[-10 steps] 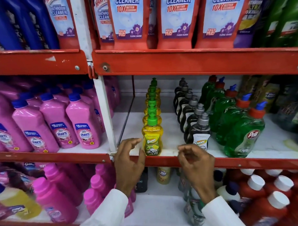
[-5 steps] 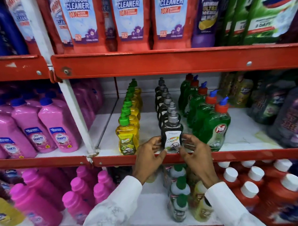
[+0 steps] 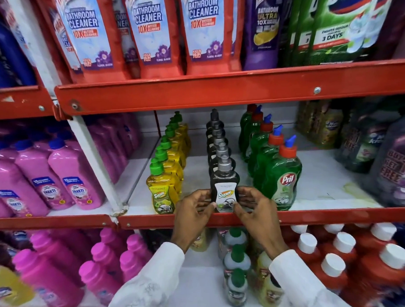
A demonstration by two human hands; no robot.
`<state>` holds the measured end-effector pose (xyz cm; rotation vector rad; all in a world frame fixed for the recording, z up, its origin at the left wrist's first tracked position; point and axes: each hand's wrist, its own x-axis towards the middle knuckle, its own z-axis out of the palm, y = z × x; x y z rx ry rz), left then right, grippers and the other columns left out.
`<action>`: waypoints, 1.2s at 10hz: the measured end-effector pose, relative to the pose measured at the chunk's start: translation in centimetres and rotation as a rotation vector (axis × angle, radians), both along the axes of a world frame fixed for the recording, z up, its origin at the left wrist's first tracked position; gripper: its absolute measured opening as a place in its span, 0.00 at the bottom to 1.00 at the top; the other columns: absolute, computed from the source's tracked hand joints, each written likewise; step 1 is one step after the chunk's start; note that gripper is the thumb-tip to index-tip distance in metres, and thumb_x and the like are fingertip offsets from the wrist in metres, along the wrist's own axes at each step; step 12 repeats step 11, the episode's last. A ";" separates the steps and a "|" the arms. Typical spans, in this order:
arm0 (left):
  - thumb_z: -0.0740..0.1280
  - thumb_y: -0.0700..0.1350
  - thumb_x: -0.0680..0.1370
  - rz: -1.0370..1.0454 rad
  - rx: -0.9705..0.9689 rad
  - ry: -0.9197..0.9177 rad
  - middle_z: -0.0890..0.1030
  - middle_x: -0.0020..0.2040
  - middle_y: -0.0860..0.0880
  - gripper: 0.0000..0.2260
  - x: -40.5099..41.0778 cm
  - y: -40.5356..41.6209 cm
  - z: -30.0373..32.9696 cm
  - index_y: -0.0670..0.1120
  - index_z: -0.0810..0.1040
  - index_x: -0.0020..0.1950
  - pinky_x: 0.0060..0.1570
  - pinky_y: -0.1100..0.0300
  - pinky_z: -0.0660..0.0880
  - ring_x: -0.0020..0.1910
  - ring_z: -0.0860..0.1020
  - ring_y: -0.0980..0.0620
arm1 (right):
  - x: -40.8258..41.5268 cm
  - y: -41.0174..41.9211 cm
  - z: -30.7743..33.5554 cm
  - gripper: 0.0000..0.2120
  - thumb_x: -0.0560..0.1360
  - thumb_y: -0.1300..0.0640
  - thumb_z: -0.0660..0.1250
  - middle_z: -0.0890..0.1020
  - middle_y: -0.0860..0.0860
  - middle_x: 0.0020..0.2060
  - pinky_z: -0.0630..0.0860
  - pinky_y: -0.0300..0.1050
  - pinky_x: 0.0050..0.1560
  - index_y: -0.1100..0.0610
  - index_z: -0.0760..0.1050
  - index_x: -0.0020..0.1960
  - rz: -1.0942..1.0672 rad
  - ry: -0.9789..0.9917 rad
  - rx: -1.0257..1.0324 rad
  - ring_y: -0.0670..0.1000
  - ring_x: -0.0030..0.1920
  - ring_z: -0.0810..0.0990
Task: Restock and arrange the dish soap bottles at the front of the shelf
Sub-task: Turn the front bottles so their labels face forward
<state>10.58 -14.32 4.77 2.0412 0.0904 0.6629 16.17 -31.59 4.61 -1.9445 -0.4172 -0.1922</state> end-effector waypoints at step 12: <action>0.72 0.49 0.78 -0.001 0.184 0.078 0.85 0.59 0.49 0.21 4.4 -11.8 0.1 0.46 0.76 0.69 0.59 0.54 0.80 0.55 0.82 0.60 | 5.2 -13.0 -1.1 0.20 0.71 0.53 0.77 0.87 0.40 0.51 0.81 0.35 0.55 0.48 0.80 0.62 0.003 -0.053 0.084 0.37 0.52 0.85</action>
